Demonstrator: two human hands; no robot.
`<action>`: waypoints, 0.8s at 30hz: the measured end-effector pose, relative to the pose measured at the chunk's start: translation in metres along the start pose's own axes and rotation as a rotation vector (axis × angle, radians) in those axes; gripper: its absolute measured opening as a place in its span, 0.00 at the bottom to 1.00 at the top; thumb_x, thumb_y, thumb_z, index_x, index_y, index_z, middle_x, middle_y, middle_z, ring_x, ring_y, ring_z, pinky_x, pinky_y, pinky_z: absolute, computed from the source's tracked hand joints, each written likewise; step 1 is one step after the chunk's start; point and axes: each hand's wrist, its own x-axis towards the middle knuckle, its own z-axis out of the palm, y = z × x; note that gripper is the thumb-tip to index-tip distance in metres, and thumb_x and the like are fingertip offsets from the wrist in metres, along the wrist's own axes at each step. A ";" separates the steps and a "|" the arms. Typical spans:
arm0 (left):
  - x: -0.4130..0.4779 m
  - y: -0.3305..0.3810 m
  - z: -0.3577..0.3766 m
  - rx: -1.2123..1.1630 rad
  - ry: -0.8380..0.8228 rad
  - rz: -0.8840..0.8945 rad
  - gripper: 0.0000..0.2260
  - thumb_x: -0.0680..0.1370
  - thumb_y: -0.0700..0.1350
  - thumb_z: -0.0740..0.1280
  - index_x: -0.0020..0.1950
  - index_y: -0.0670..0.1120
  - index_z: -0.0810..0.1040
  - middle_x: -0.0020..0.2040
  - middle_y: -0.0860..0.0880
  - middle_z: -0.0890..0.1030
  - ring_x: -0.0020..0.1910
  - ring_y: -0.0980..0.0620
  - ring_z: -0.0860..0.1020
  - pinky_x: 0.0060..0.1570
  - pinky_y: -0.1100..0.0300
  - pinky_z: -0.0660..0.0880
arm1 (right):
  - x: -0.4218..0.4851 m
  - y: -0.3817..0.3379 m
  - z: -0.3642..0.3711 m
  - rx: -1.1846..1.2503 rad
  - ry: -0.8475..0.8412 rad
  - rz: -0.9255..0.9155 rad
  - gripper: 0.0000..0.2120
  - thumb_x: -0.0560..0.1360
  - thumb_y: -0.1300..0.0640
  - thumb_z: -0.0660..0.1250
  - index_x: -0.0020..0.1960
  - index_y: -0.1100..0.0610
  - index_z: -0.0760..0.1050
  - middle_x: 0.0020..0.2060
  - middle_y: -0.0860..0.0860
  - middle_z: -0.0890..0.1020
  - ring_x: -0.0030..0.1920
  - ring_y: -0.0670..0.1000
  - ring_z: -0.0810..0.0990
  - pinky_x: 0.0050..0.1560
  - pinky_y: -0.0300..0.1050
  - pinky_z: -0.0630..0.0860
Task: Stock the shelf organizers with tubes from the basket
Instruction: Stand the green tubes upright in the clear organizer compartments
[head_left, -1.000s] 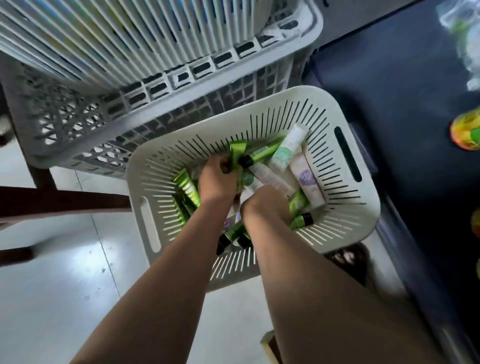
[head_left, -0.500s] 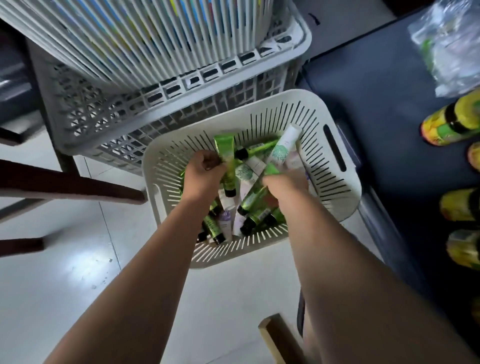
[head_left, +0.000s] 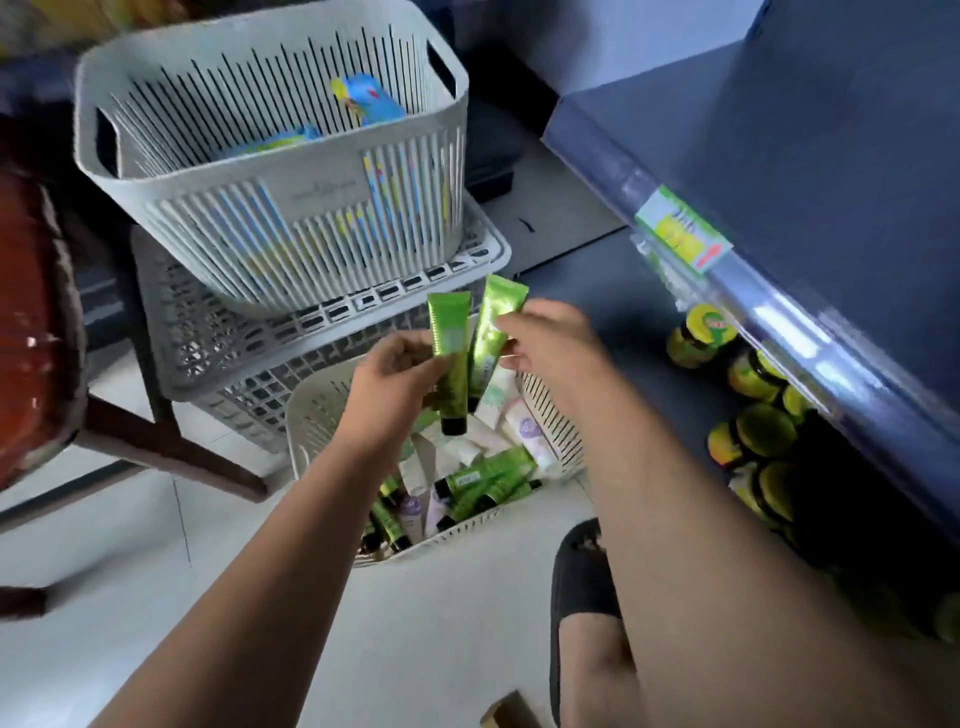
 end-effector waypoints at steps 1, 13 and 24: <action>-0.005 0.014 0.006 -0.007 -0.022 0.028 0.05 0.79 0.34 0.69 0.53 0.42 0.78 0.43 0.47 0.85 0.44 0.45 0.83 0.50 0.47 0.81 | -0.005 -0.014 -0.007 -0.030 0.002 -0.057 0.11 0.68 0.53 0.75 0.48 0.57 0.82 0.38 0.52 0.83 0.33 0.49 0.82 0.44 0.50 0.83; -0.084 0.144 0.137 -0.131 -0.304 0.292 0.08 0.79 0.33 0.67 0.58 0.39 0.77 0.47 0.42 0.83 0.43 0.48 0.83 0.41 0.54 0.82 | -0.135 -0.136 -0.135 0.237 0.043 -0.372 0.23 0.70 0.56 0.79 0.60 0.65 0.79 0.54 0.65 0.84 0.53 0.60 0.83 0.65 0.69 0.74; -0.226 0.187 0.326 -0.066 -0.753 0.352 0.07 0.80 0.35 0.66 0.57 0.38 0.77 0.47 0.39 0.83 0.42 0.46 0.83 0.44 0.46 0.84 | -0.306 -0.143 -0.306 0.251 0.666 -0.458 0.24 0.74 0.35 0.65 0.57 0.54 0.76 0.50 0.57 0.84 0.50 0.59 0.85 0.59 0.64 0.79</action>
